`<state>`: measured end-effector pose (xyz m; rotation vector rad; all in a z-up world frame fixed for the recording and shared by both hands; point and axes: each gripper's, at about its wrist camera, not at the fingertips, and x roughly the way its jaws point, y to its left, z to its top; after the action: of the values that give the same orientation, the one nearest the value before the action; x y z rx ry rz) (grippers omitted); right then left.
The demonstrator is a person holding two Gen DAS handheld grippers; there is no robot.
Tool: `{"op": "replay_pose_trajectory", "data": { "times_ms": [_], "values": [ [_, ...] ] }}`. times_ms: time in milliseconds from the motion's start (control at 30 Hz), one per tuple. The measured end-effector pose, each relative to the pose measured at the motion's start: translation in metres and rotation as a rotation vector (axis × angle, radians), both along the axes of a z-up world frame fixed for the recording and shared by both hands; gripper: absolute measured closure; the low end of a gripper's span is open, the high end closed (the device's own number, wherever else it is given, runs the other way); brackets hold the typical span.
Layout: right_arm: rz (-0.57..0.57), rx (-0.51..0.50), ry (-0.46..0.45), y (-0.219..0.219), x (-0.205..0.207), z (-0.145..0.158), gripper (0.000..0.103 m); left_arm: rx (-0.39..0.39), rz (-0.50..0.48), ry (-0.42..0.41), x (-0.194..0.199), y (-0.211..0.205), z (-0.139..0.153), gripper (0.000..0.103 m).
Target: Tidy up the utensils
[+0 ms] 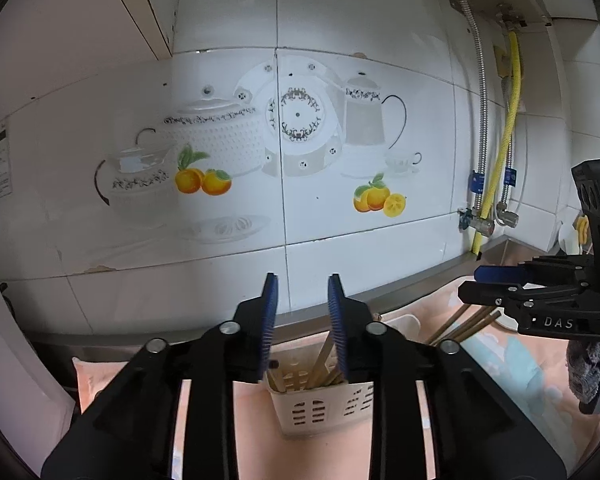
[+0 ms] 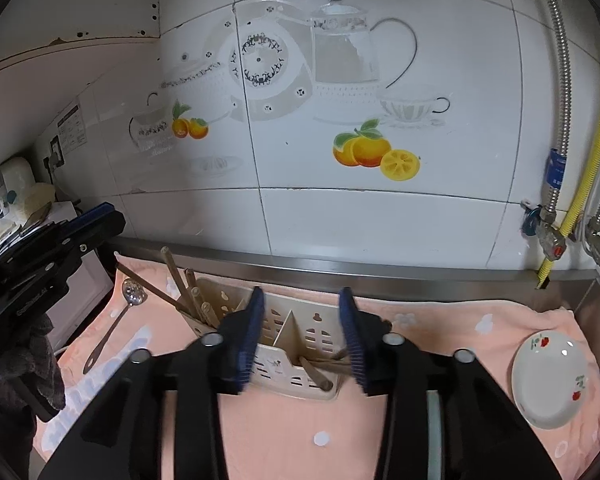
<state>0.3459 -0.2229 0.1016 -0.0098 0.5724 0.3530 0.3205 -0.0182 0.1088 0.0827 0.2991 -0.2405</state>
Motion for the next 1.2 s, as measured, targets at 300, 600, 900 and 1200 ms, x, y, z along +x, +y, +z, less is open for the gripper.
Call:
{"op": "replay_pose_trajectory", "data": {
  "times_ms": [300,600,900,1200],
  "values": [
    [0.004,-0.004,-0.047,0.0,-0.035,0.003,0.032,-0.005,0.022,-0.021,-0.037,0.009,-0.003,0.036],
    [-0.01,-0.019,-0.065,-0.001,-0.066,-0.007,0.018,-0.024,0.028,-0.017,-0.07,0.015,-0.017,0.015],
    [-0.025,-0.054,-0.083,0.001,-0.103,-0.026,0.013,-0.062,0.033,0.01,-0.1,0.021,-0.037,0.005],
    [-0.023,-0.062,-0.07,0.004,-0.135,-0.05,0.011,-0.085,0.031,0.049,-0.128,0.022,-0.061,0.005]
  ]
}}
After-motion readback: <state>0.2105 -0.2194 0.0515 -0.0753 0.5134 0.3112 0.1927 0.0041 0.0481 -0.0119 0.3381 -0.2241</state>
